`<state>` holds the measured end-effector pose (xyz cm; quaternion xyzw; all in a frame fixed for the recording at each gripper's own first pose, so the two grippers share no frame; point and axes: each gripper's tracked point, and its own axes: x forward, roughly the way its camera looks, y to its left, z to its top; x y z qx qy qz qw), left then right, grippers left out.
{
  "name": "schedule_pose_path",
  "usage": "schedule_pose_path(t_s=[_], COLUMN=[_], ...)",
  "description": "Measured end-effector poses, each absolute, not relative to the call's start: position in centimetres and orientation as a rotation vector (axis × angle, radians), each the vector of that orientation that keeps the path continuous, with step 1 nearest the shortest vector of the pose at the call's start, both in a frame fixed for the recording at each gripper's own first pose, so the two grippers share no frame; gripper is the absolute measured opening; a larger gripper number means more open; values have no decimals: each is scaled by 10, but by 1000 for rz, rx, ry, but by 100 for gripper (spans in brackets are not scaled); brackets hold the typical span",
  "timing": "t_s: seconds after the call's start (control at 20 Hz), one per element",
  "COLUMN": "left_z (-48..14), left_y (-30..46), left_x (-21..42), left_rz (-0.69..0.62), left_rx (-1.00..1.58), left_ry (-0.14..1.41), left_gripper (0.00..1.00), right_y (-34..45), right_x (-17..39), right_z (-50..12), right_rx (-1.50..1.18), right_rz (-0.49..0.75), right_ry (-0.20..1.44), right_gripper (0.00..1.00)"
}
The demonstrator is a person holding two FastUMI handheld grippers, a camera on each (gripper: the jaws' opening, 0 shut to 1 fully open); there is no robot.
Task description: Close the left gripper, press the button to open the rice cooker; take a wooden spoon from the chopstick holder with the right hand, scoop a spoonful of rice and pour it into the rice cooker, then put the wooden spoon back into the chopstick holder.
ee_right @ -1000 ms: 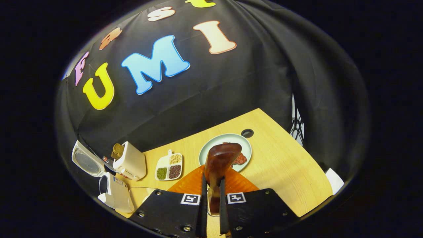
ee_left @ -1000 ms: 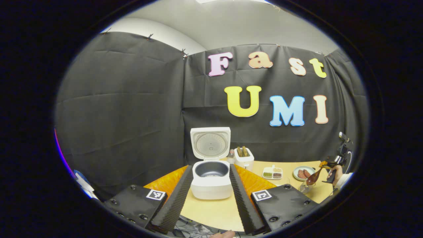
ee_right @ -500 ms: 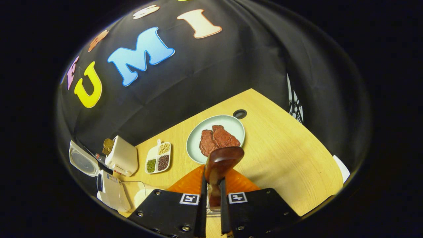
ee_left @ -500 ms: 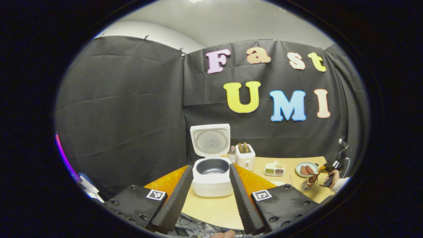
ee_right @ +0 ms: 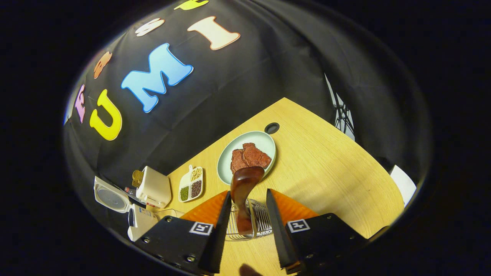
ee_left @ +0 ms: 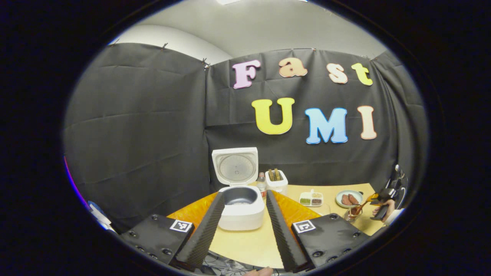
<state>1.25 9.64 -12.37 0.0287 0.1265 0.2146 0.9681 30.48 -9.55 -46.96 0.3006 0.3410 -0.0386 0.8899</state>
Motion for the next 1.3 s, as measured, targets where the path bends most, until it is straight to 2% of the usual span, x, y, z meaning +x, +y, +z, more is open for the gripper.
schedule_pose_path(t_s=[0.05, 0.1, 0.15, 0.25, 0.65, 0.9, 0.95, 1.2, 1.3], left_z=[-122, -121, -119, -117, -109, -109, -112, -126, -132], left_y=[96, 97, 97, 100, 145, 213, 228, 278, 292], left_x=[14, 15, 17, 21, 47, 82, 92, 149, 176], left_rz=[429, 424, 419, 408, 331, 276, 270, 223, 214], left_rx=[56, 51, 45, 32, -26, -104, -121, -150, -158], left_ry=[249, 240, 232, 215, 135, 89, 85, 68, 67], left_gripper=[86, 82, 78, 75, 75, 75, 86, 75, 74], right_y=[-99, -101, -105, -108, -105, -51, -35, 42, 76], right_x=[300, 296, 289, 276, 192, 143, 135, 104, 94], right_z=[-465, -459, -451, -438, -340, -263, -251, -212, -201], right_rx=[616, 611, 609, 622, 578, 516, 490, 346, 335], right_rz=[-87, -90, -97, -105, -166, -173, -166, -118, -81], right_ry=[694, 673, 655, 635, 465, 355, 337, 308, 318], right_gripper=[60, 60, 72, 80, 80, 79, 80, 80, 80])
